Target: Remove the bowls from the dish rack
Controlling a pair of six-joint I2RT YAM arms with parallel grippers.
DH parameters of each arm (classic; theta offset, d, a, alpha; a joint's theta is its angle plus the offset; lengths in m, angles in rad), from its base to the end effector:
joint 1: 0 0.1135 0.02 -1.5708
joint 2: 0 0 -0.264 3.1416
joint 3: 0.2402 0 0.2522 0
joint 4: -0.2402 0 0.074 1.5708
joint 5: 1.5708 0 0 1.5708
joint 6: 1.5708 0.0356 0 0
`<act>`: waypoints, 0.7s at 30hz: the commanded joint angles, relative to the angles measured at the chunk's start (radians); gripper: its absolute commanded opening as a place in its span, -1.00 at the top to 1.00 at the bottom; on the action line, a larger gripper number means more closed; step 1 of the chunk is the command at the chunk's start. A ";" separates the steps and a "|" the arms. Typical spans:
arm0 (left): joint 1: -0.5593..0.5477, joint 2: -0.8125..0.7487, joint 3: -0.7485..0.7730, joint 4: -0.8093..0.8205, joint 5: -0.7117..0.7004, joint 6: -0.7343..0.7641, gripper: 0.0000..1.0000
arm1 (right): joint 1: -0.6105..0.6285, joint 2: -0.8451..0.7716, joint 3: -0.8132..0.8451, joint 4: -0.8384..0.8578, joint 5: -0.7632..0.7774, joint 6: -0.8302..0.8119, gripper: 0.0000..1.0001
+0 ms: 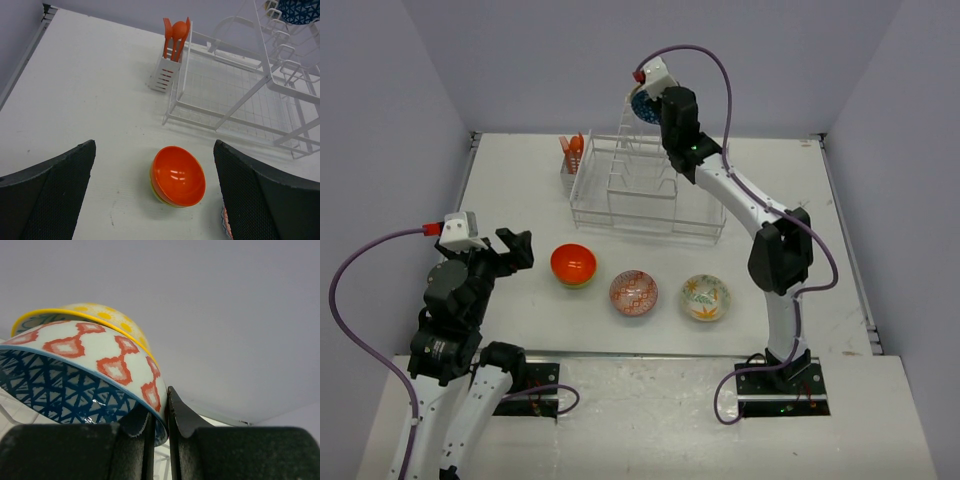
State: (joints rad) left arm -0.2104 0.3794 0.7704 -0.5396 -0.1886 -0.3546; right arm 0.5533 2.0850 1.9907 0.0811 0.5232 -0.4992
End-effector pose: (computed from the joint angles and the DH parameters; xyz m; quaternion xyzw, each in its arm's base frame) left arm 0.0856 -0.0115 0.3440 -0.1156 0.7479 -0.1126 0.6439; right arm 0.4383 0.2498 0.3786 -0.1883 0.6858 -0.1657 0.6833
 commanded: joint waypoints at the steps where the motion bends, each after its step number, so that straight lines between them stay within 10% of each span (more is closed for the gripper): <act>1: -0.003 -0.007 -0.011 0.040 0.000 0.022 -1.00 | 0.005 -0.129 0.020 0.057 -0.025 0.059 1.00; 21: -0.003 -0.008 -0.013 0.043 0.001 0.022 -1.00 | 0.005 -0.175 0.037 -0.024 -0.077 0.131 1.00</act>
State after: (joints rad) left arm -0.2104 0.3790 0.7700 -0.5396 -0.1886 -0.3546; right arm 0.5552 1.9938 1.9938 0.0128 0.4747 -0.4198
